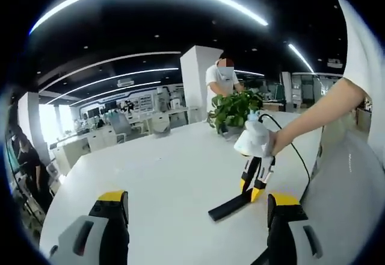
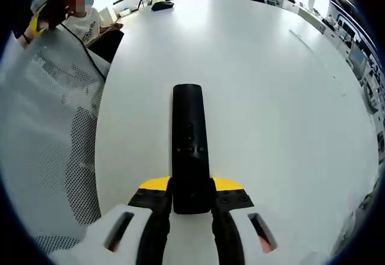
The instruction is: Press the specified remote control buttons in sequence, fully releasing each button before pressing the next.
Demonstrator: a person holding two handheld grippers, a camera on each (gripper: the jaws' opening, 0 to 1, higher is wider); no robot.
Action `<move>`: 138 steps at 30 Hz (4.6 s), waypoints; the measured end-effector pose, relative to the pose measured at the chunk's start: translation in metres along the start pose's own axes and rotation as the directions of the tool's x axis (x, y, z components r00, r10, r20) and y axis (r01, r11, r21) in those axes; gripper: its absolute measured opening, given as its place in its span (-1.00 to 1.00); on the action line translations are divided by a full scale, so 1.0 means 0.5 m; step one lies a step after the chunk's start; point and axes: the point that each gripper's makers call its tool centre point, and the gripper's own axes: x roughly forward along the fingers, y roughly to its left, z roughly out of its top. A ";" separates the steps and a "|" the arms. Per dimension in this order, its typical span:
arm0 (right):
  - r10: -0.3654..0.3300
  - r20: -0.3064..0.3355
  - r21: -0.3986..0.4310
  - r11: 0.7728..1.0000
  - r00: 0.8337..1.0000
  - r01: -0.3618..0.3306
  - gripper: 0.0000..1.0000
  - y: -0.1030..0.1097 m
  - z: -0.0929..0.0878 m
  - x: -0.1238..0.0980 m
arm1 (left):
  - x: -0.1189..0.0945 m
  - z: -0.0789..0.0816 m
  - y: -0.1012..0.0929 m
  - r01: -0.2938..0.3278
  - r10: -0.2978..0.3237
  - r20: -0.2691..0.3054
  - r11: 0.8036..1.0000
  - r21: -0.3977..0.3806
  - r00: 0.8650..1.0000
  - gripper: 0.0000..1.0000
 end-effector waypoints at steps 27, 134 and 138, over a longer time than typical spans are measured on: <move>0.004 -0.014 -0.021 1.000 1.000 -0.004 -0.51 -0.064 0.011 0.005 | 0.000 0.001 -0.003 0.010 -0.010 0.006 1.000 -0.010 1.000 1.00; -0.499 0.530 0.541 0.821 0.686 0.180 1.00 -0.076 0.096 -0.237 | 0.008 -0.016 -0.009 0.035 -0.036 -0.034 0.999 -0.028 0.999 1.00; -0.506 0.528 0.548 0.816 0.682 0.183 1.00 -0.068 0.086 -0.245 | 0.008 -0.015 -0.012 0.042 -0.043 -0.034 0.999 -0.023 0.998 1.00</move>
